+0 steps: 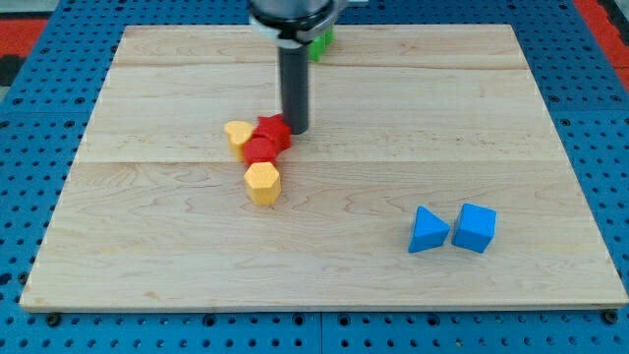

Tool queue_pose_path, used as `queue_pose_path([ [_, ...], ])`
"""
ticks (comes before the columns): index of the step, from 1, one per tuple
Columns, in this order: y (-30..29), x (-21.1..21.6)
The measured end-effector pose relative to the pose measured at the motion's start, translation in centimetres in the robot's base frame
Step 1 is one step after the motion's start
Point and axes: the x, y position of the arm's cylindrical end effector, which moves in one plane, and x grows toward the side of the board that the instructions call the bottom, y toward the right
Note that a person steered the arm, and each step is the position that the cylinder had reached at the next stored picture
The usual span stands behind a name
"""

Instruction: Adjust red blocks hexagon to the left of blue blocks

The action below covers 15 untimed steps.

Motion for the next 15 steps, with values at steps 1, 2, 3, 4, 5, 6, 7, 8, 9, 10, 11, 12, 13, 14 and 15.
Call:
queue_pose_path([
  [1,-0.9,-1.9],
  [2,-3.4,-3.9],
  [3,-3.4,1.2],
  [4,-2.1,5.9],
  [5,-0.4,9.2],
  [6,-0.8,10.6],
  [7,-1.7,10.5],
  [8,-3.2,9.1],
  [9,-5.6,7.9],
  [10,-6.9,12.4],
  [11,-13.3,13.1],
  [12,-17.0,17.1],
  [13,-8.4,20.1],
  [14,-6.4,17.9],
  [15,-5.0,22.2],
])
